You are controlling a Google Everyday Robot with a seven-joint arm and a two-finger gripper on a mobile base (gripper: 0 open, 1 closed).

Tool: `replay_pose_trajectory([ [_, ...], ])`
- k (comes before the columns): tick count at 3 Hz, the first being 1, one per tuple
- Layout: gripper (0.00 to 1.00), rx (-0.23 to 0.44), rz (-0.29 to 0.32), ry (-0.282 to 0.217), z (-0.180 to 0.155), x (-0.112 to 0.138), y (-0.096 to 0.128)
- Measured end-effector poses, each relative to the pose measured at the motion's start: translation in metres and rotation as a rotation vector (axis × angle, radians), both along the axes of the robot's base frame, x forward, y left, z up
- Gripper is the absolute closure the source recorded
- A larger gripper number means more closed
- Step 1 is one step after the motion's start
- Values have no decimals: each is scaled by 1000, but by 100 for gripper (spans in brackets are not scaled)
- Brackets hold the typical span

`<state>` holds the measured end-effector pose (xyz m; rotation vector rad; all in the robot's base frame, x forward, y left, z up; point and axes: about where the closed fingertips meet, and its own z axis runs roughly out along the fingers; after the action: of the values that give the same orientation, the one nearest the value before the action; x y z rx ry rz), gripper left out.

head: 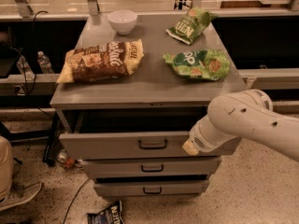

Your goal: Close top drawer

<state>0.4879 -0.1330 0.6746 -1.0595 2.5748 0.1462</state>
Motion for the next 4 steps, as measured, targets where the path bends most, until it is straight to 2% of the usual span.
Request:
replay_pose_trajectory([
  [1, 100, 0, 0, 0, 0, 0, 0],
  [2, 100, -5, -10, -8, -15, 19, -3],
  [3, 100, -5, -10, -8, -15, 19, -3],
  [4, 100, -19, -27, -7, -23, 36, -12],
])
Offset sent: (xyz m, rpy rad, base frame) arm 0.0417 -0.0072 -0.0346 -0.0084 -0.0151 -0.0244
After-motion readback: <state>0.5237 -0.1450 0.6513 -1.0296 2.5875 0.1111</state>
